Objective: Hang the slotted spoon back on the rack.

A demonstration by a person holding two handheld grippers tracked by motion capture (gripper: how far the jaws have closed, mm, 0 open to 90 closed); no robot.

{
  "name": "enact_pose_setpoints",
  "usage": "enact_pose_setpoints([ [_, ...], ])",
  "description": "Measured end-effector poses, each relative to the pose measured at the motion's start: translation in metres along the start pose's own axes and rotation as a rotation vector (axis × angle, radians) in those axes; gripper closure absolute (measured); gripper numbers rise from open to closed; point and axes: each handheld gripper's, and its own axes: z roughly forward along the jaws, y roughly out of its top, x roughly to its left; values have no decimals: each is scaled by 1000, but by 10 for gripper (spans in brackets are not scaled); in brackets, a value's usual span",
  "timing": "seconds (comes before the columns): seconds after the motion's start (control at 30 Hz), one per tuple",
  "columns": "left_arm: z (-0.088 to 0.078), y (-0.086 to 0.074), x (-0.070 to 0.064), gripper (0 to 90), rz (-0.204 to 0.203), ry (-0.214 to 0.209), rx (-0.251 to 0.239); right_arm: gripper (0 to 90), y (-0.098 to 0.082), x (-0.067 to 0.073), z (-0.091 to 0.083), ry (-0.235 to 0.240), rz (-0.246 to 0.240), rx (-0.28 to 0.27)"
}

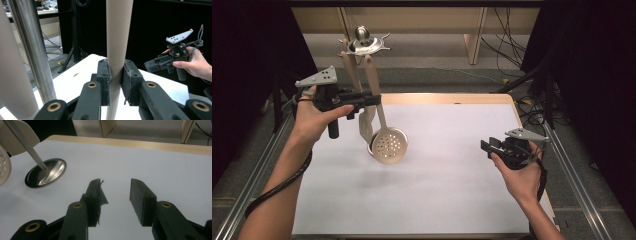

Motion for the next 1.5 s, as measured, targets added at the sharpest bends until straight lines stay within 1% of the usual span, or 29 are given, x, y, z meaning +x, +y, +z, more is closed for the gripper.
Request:
enact_pose_setpoints([
  [0.03, 0, 0, 0, 766, 0, 0, 0, 616, 0, 0, 0, -1, -1, -4],
  [0.13, -1, 0, 0, 766, 2, 2, 1, 616, 0, -1, 0, -1, -6, 5],
  [0.3, -2, 1, 0, 766, 0, 5, -3, 616, 0, 0, 1, 3, 2, -5],
  [0.4, -2, 1, 0, 766, 0, 4, 0, 616, 0, 0, 1, 3, 1, 0],
  [0.43, -2, 1, 1, 766, 1, 3, 3, 616, 0, -3, 1, -8, -45, -4],
  [0.5, -2, 1, 1, 766, 1, 3, 2, 616, 0, -3, 1, -8, -45, -4],
  [0.53, -2, 1, 1, 766, -1, 1, 1, 616, 0, -2, 1, 1, -25, -3],
  [0.57, -2, 0, 1, 766, -4, 2, 0, 616, 0, -1, 1, 2, -22, -3],
  [0.6, -2, 0, 1, 766, -7, 1, 1, 616, 0, -2, 1, 1, -25, -3],
  [0.63, -2, 0, 2, 766, -7, 0, 0, 616, 0, -3, 1, -7, -44, -3],
  [0.67, -2, 0, 2, 766, -7, 0, 0, 616, 0, -3, 1, -7, -44, -3],
  [0.7, -2, 0, 3, 765, -12, -3, 1, 616, -1, 0, 1, 2, 4, 1],
  [1.0, -2, -1, 6, 766, -23, -6, -3, 616, -1, 0, 1, 3, 4, 3],
  [1.03, -2, -2, 7, 766, -28, -6, -3, 616, 0, -3, 2, 10, -25, 6],
  [1.07, -2, -2, 7, 766, -28, -6, -3, 616, 0, -3, 2, 9, -24, 6],
  [1.1, -1, -2, 8, 766, -30, -5, -1, 616, 0, -3, 2, 1, -37, 4],
  [1.23, -1, -2, 9, 765, -33, -2, 0, 616, 0, -3, 2, 10, -32, -3],
  [1.33, -1, -2, 10, 765, -33, -3, 0, 616, 0, -3, 2, 9, -30, -4],
  [1.37, -1, -2, 10, 766, -36, -5, -3, 616, 0, -3, 2, 8, -23, 1],
  [1.5, -1, -2, 10, 765, -36, -2, -2, 616, 0, -3, 2, 7, -32, 0],
])
